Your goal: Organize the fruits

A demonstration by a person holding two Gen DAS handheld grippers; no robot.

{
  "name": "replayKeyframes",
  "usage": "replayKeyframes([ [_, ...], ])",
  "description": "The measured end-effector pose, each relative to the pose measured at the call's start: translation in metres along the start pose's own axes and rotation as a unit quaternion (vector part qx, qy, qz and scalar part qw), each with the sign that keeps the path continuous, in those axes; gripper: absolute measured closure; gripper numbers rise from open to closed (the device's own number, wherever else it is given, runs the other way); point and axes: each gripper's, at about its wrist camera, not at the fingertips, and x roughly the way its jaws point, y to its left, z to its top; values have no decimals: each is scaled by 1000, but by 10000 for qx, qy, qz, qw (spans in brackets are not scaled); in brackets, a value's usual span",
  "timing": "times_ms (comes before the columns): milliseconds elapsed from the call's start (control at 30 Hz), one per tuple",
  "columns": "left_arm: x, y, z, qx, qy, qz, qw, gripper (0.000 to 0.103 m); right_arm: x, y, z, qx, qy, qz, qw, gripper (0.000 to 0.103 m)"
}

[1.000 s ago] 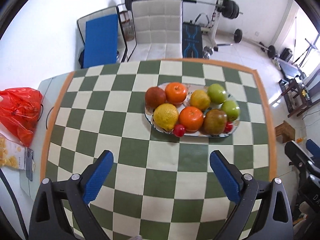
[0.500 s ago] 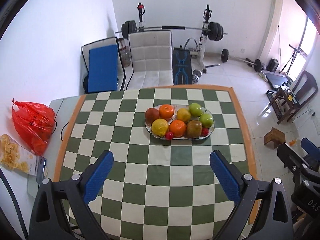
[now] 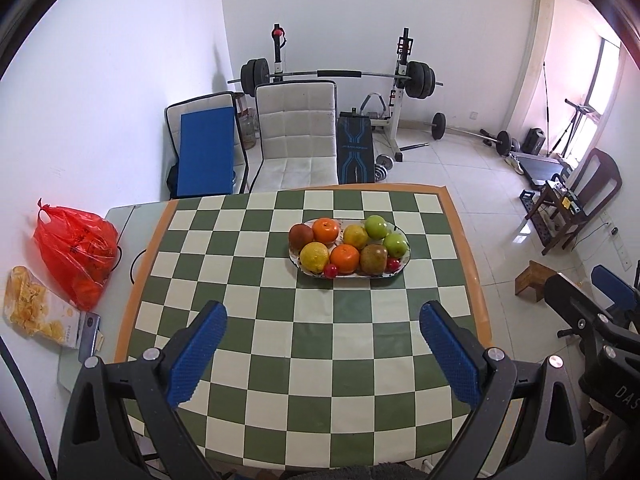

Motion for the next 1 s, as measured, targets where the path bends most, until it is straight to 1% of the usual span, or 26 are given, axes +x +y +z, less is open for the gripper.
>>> replayKeyframes([
  [267,-6,3,0,-19,-75,-6,10000,4,-6,5,1,-1,-18,1,10000,5],
  [500,9,10,9,-107,-91,70,9999,4,4,9,4,-55,-27,-85,9999,5],
  [567,18,12,13,-138,-85,74,9998,4,13,11,5,-148,10,-171,9997,5],
  [667,30,16,19,-151,-133,159,9997,4,30,11,9,-160,42,-179,9997,4],
  [767,43,17,24,-143,-163,261,9994,1,50,11,14,-176,97,-179,9996,4],
  [1000,83,18,32,-157,11,320,9994,1,109,9,18,-129,343,-115,9993,4],
])
